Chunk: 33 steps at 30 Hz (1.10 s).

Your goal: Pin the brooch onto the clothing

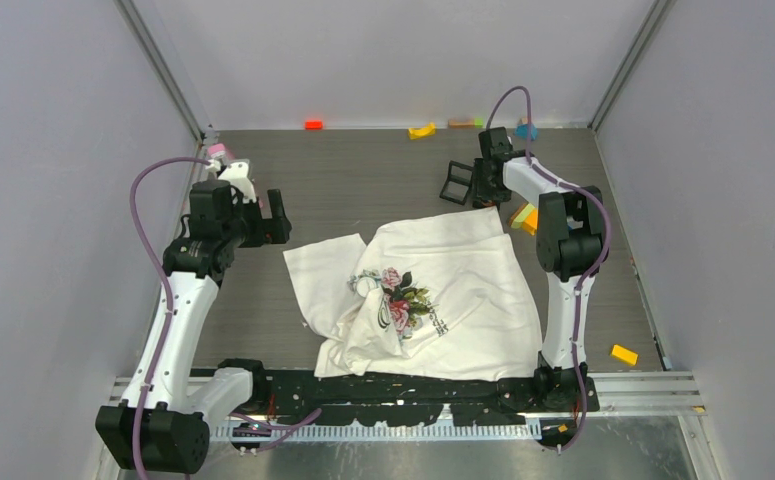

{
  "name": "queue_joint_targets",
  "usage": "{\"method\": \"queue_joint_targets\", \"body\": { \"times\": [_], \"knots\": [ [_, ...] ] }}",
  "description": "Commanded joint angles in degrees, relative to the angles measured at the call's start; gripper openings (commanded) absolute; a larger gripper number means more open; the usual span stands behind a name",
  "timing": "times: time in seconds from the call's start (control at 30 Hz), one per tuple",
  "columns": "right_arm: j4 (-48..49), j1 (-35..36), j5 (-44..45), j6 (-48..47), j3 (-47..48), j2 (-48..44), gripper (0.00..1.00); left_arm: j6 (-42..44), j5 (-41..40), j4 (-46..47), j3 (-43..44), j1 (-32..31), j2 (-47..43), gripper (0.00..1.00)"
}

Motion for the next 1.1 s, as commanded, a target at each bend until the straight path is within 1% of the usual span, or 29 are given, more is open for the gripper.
{"method": "queue_joint_targets", "body": {
  "times": [0.0, 0.1, 0.23, 0.43, 0.63, 0.8, 0.93, 1.07],
  "knots": [
    [1.2, -0.1, -0.1, 0.1, 1.1, 0.8, 0.40, 0.2, 0.2, 1.8, -0.2, 0.3, -0.8, 1.00],
    [1.2, -0.1, 0.1, 0.3, 0.8, 0.3, 0.34, 0.1, 0.3, 1.9, -0.1, 0.4, -0.7, 1.00],
    [1.2, -0.1, -0.8, 0.6, 0.3, -2.1, 0.30, 0.1, 0.4, 1.9, -0.2, 0.3, -0.8, 1.00],
    [1.2, 0.3, -2.1, 0.9, -1.1, -6.9, 0.29, -0.4, 1.1, 2.4, -0.5, 0.3, -1.1, 1.00],
    [1.6, 1.9, -2.4, 0.9, -3.9, -11.6, 0.29, -1.8, 4.2, 3.3, -0.9, 0.3, -0.9, 1.00],
    [1.6, 5.9, -2.4, 0.2, -6.5, -16.0, 0.29, -5.3, 10.5, 5.5, -1.7, 0.2, -0.7, 1.00],
    [2.1, 10.7, -4.4, -0.9, -9.8, -20.5, 0.29, -11.1, 17.2, 9.6, -4.1, -0.1, -1.3, 0.99],
    [4.3, 16.9, -7.9, -1.8, -15.1, -26.3, 0.29, -17.5, 23.0, 13.8, -7.7, -1.6, -1.8, 0.98]
  ]
}}
